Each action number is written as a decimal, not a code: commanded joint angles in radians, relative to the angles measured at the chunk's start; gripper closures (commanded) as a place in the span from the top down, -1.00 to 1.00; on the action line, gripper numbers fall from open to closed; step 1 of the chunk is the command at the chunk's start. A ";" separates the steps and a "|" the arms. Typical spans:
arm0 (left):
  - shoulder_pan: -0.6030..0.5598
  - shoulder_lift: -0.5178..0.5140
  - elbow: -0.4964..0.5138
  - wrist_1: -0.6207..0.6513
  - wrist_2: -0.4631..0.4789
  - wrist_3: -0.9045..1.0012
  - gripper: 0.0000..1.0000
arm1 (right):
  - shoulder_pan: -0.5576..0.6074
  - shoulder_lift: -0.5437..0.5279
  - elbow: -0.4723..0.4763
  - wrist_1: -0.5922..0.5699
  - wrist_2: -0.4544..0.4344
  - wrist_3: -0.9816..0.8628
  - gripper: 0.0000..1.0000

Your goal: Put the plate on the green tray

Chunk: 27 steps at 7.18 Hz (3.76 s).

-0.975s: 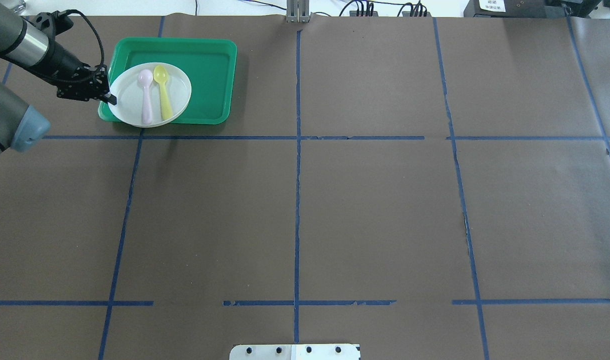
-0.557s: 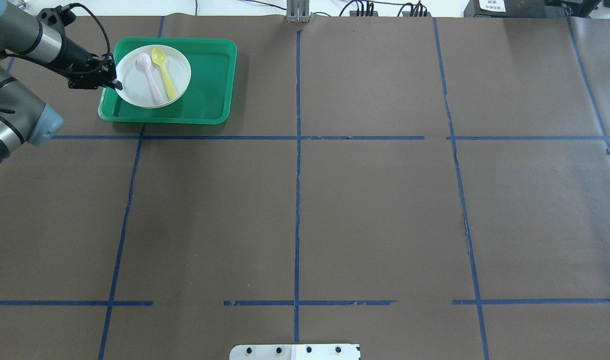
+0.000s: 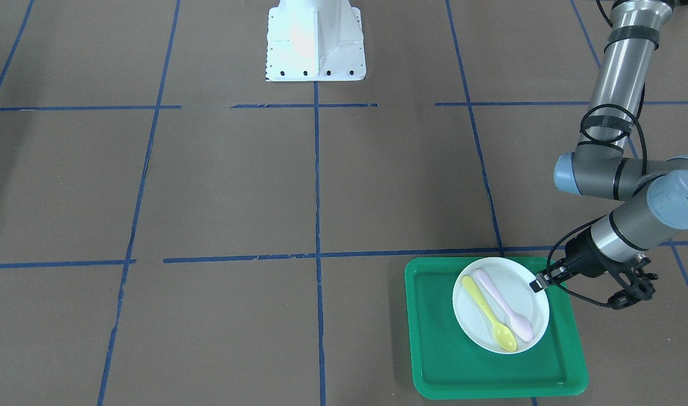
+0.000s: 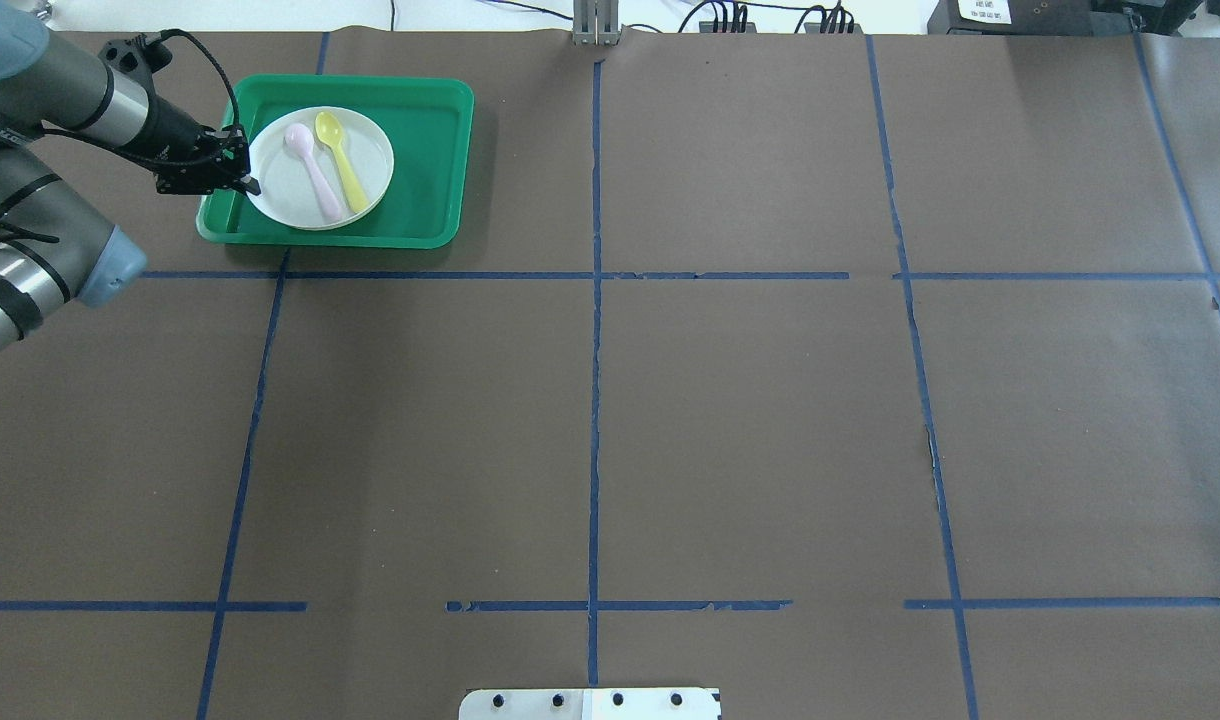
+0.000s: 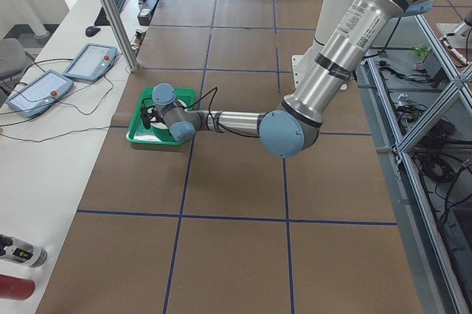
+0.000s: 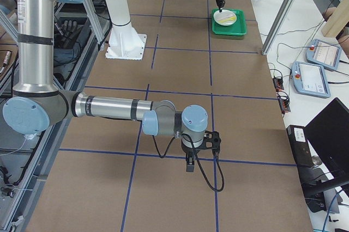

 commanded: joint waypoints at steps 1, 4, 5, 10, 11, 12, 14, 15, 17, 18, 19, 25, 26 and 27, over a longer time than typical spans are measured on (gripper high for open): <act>0.005 0.001 -0.001 -0.009 0.000 -0.002 0.98 | 0.000 -0.001 0.000 0.000 0.000 0.000 1.00; -0.004 0.006 -0.007 -0.017 -0.006 -0.013 1.00 | 0.000 -0.001 0.000 0.000 0.000 0.000 1.00; -0.016 0.007 -0.027 -0.015 -0.004 0.002 1.00 | 0.000 0.001 0.000 0.001 0.000 0.000 1.00; -0.208 0.134 -0.541 0.626 -0.034 0.642 1.00 | 0.000 0.001 0.000 0.000 0.000 0.000 1.00; -0.254 0.174 -0.608 0.735 -0.012 0.817 1.00 | 0.000 0.001 0.000 0.001 0.000 0.000 1.00; -0.286 0.221 -0.652 0.802 0.003 0.999 1.00 | 0.000 0.001 0.000 0.001 0.000 0.000 1.00; -0.404 0.312 -0.648 0.844 0.003 1.278 1.00 | 0.000 0.001 0.000 0.000 0.000 0.000 1.00; -0.465 0.352 -0.644 0.847 0.002 1.381 1.00 | 0.000 0.001 0.000 0.000 0.000 0.000 1.00; -0.539 0.508 -0.642 0.858 -0.032 1.408 1.00 | 0.000 0.001 0.000 0.000 0.000 0.000 1.00; -0.543 0.565 -0.650 0.858 -0.035 1.406 1.00 | 0.000 0.001 0.000 0.000 0.000 0.000 1.00; -0.547 0.594 -0.653 0.859 -0.038 1.406 1.00 | 0.000 0.001 -0.002 0.000 0.000 0.000 1.00; -0.552 0.641 -0.643 0.922 -0.136 1.388 1.00 | 0.000 0.001 0.000 0.001 0.000 0.000 1.00; -0.550 0.639 -0.645 0.920 -0.136 1.377 1.00 | 0.000 0.001 0.000 0.001 0.000 0.000 1.00; -0.550 0.638 -0.642 0.919 -0.135 1.377 1.00 | 0.000 0.001 0.000 0.001 0.000 0.000 1.00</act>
